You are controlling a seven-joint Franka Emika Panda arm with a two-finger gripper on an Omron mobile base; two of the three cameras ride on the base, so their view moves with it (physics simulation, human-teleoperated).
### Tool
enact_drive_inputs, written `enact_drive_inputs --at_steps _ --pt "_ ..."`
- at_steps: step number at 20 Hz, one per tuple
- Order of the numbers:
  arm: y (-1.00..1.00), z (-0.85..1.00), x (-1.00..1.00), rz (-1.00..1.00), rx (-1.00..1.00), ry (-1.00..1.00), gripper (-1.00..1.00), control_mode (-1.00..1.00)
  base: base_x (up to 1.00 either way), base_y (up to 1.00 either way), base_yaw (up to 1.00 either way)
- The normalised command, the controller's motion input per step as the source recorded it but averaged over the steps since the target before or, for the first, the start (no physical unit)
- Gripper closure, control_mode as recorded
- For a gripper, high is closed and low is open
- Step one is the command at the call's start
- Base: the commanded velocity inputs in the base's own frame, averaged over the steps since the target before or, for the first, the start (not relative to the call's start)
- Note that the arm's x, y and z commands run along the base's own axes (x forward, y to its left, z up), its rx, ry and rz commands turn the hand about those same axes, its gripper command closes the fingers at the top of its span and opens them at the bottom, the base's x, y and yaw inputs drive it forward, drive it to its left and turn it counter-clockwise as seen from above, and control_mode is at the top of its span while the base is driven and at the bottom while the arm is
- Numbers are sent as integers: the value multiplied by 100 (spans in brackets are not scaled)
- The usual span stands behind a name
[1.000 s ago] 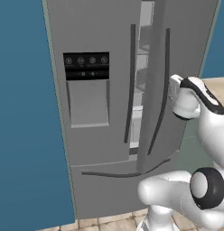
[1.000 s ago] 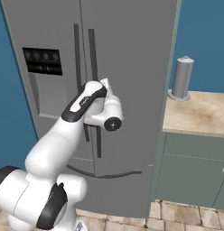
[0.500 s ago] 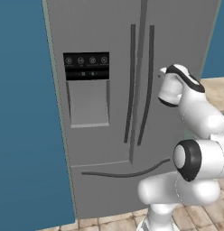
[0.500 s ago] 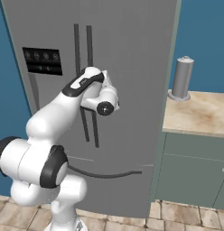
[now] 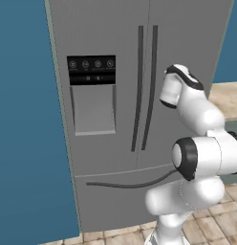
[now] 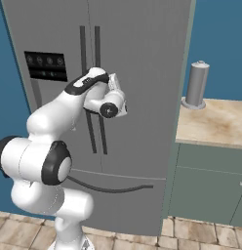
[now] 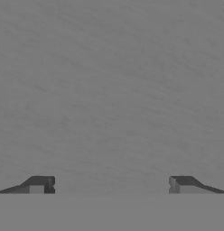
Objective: Place the orange in the correct fridge rack based on whether it is a fruit or vegetable. Finally, close the fridge door.
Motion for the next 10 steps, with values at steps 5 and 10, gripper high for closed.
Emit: enact_drive_inputs --at_steps 5,10 --pt "0 0 43 -3 0 19 -100 -100 0 0 0" --pt "0 0 34 -3 0 21 -100 -100 0 0 0"
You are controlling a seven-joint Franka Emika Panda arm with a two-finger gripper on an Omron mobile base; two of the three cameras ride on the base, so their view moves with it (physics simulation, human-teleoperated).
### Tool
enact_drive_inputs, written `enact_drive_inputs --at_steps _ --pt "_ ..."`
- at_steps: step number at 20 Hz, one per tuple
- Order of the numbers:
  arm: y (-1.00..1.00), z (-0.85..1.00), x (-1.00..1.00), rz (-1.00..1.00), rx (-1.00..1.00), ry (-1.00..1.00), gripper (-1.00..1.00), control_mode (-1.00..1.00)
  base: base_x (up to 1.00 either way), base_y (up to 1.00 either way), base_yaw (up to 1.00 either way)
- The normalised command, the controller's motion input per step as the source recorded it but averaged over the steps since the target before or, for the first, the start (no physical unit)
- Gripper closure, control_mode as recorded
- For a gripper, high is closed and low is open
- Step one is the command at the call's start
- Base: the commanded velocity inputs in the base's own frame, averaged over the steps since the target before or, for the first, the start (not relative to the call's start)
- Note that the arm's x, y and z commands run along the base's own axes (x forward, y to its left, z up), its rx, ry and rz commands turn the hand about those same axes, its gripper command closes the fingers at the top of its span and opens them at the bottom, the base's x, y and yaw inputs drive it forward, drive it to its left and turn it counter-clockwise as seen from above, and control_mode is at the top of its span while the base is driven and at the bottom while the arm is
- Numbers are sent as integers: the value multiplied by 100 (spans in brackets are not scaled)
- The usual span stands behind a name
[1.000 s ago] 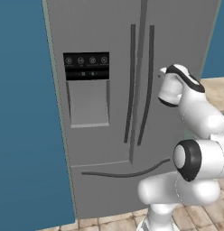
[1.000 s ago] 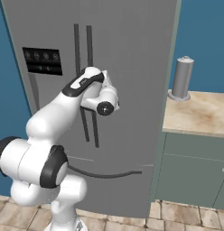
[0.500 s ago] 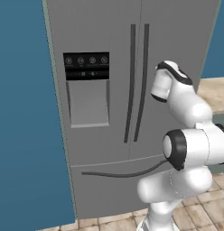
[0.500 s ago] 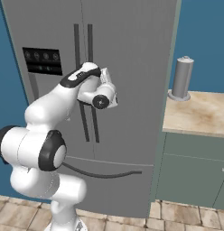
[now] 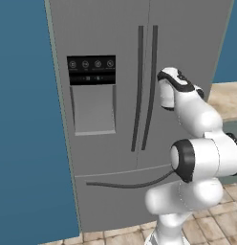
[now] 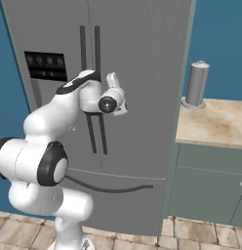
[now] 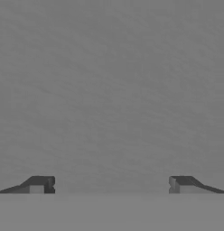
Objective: Place the orange in the correct fridge rack based on whether it is a fruit or vegetable. Finally, close the fridge door.
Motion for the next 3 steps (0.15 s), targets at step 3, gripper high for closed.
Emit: enact_drive_inputs --at_steps 3 --pt "0 0 1 -4 0 17 -100 -100 0 0 0"
